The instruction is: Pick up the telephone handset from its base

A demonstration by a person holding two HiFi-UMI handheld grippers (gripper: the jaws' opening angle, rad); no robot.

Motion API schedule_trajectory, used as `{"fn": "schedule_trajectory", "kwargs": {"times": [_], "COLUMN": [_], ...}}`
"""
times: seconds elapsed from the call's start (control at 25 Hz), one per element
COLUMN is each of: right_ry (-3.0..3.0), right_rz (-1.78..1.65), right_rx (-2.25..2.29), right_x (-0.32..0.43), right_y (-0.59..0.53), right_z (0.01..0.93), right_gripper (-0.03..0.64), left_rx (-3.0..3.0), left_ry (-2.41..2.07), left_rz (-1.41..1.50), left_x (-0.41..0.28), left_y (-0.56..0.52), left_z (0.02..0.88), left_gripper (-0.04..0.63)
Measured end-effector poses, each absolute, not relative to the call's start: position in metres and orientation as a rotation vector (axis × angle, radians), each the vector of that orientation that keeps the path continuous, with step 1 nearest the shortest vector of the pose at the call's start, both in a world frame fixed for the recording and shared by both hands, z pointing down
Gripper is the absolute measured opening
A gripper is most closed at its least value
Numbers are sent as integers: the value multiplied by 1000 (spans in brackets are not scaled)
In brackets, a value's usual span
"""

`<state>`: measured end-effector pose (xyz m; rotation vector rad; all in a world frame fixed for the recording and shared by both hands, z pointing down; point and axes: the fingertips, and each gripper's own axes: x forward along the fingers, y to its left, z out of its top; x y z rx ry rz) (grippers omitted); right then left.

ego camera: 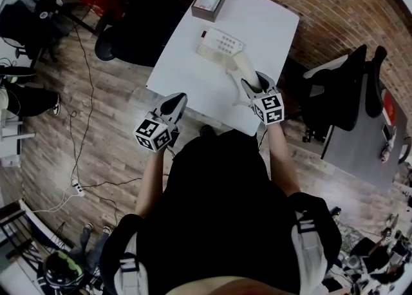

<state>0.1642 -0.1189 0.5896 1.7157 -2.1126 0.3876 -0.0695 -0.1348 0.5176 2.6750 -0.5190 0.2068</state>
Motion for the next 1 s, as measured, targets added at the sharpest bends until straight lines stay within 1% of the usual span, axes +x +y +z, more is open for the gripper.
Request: {"fn": "schedule_trajectory", "kwargs": {"times": [1.0], "right_ry": [-2126], "right_rz": [325], "right_rx": [1620], "right_x": [154], "right_y": [-108], "right_z": [577], "right_gripper": [207], "left_rx": [2667], "left_ry": [-529], "left_rz": [175], "left_x": [-69], "left_y": [-165], "left_z": [517], "left_gripper": [18]}}
